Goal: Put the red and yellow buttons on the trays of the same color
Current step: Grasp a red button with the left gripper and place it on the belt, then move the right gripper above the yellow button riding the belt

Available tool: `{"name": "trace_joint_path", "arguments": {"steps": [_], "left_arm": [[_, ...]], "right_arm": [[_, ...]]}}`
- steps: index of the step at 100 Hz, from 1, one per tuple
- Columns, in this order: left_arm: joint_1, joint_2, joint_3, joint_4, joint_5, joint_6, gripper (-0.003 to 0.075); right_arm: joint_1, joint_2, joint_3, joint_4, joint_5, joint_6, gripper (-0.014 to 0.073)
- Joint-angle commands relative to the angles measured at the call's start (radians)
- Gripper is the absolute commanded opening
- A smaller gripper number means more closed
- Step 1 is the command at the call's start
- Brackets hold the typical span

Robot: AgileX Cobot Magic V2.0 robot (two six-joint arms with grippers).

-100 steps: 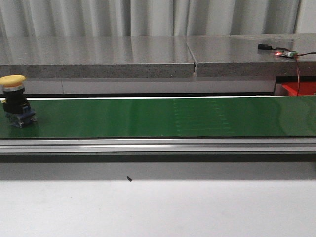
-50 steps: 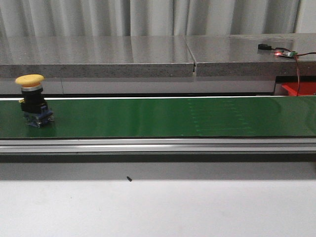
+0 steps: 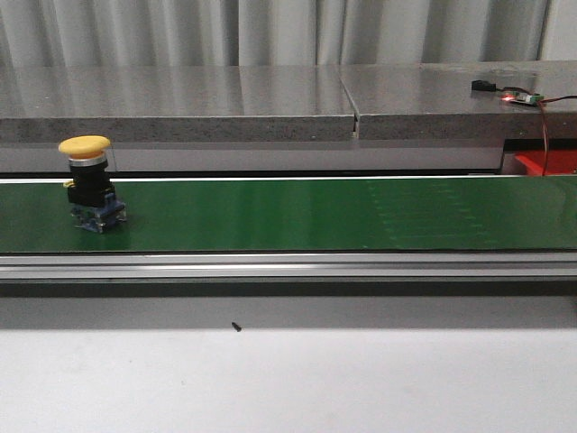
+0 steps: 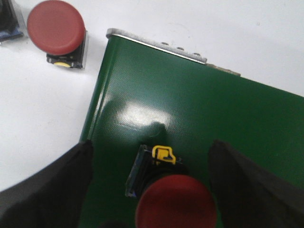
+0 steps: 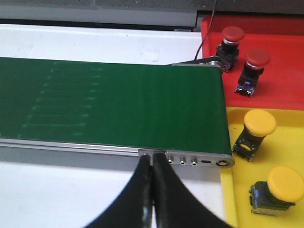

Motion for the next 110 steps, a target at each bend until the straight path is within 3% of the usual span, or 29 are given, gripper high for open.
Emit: {"name": "trace_joint_path", "arguments": {"steps": [1,15,35,72,110], "left_arm": [[-0.008,-0.083,-0.027,-0.033,-0.044,0.035,0.0507],[-0.05,-0.168,-0.027,-0.036,-0.067,0.07,0.0374],[-0.158,-0.257,-0.027,-0.011,-0.075,0.07,-0.0019],[-0.362,-0.404,0.111,0.029,-0.118,0.07,-0.0019],[-0.384,-0.699,0.4,0.107,-0.246,0.006,-0.0019]], "right_arm": [[0.002,0.0,-0.024,-0.003,-0.067,-0.005,-0.0067],[0.002,0.0,-0.024,-0.003,-0.067,-0.005,-0.0067],[0.002,0.0,-0.024,0.002,-0.068,-0.005,-0.0067],[0.002,0.0,-0.024,0.004,-0.076,-0.005,-0.0067],[0.002,0.0,-0.024,0.008,-0.058,-0.004,-0.0067]]}}
